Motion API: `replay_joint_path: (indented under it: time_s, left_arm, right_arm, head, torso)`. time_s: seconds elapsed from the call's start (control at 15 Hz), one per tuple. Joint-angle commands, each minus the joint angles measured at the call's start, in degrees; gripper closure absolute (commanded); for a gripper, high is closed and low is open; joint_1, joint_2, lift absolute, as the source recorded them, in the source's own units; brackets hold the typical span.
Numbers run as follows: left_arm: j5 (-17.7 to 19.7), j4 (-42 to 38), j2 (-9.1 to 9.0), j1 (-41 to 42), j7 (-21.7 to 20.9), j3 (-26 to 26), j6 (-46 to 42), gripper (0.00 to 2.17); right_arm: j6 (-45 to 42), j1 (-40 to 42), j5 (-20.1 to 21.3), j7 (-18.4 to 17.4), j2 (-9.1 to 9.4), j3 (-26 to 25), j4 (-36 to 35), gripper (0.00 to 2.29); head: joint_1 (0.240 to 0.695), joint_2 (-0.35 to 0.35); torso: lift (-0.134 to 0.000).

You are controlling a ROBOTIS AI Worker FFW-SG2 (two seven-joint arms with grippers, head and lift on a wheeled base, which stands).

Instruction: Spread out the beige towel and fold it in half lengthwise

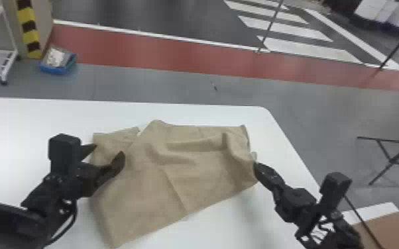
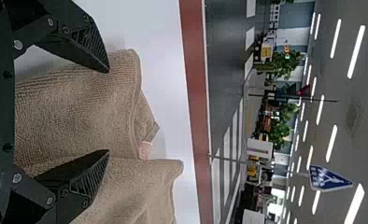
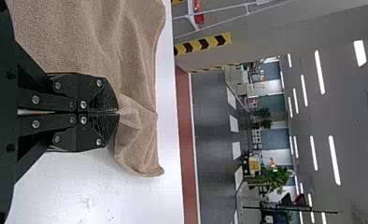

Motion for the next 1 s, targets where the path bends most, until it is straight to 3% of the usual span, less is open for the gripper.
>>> replay_joint_path:
  time_s: [0.0, 0.27, 0.47, 0.6, 0.8, 0.93]
  left_arm:
    - [-0.33, 0.24, 0.0, -0.19, 0.0, 0.12, 0.46, 0.42]
    - [-1.38, 0.59, 0.0, -0.19, -0.18, 0.12, 0.99, 0.72]
    - [-1.21, 0.33, 0.18, -0.01, -0.27, 0.29, 1.69, 0.73]
    - [-1.12, -0.2, 0.35, 0.87, -0.09, 0.73, 1.69, 1.18]
    - [-0.59, -4.94, 0.71, 3.15, -0.18, 1.88, 2.75, 1.42]
    - [-0.51, -12.77, 1.06, 6.85, -0.53, 5.3, 5.91, 1.42]
  right_arm:
    - [-0.19, 0.21, -0.13, 0.3, 0.15, -0.16, -0.04, 1.36]
    - [-0.54, 0.39, -0.48, 0.39, 0.24, -0.34, -0.13, 1.36]
    - [-0.89, 0.39, -0.57, 0.39, 0.24, -0.34, -0.13, 1.36]
    - [-1.24, 0.39, -0.66, 0.39, 0.24, -0.43, -0.13, 1.36]
    - [-2.65, 1.09, -1.19, 0.39, 0.41, -0.69, -0.57, 1.36]
    - [-2.82, 1.79, -2.33, 0.57, 0.85, -0.78, -2.68, 1.36]
  head:
    - [0.695, -0.35]
    - [0.695, -0.35]
    - [0.695, -0.35]
    - [0.695, -0.35]
    - [0.695, -0.35]
    - [0.695, -0.35]
  torso:
    - [-0.124]
    - [-0.124]
    - [-0.124]
    - [-0.124]
    - [-0.124]
    - [-0.124]
